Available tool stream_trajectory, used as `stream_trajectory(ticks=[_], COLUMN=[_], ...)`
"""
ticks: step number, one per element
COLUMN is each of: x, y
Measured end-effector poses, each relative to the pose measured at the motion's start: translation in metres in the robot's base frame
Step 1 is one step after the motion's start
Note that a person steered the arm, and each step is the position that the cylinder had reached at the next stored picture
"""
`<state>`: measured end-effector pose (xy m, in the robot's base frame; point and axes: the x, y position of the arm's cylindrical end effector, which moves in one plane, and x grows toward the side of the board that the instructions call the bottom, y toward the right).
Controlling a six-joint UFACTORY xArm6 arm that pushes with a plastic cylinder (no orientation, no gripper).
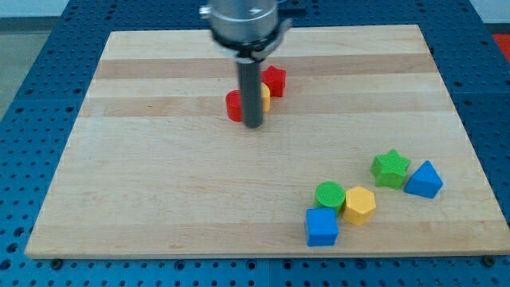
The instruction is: Move the green star above the hexagon
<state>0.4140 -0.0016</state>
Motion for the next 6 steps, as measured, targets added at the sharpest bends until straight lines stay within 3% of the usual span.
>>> stream_trajectory(ticks=[2, 3, 4, 5, 6], x=[-0.003, 0.014, 0.063, 0.106, 0.123], y=[0.15, 0.227, 0.26, 0.25, 0.189])
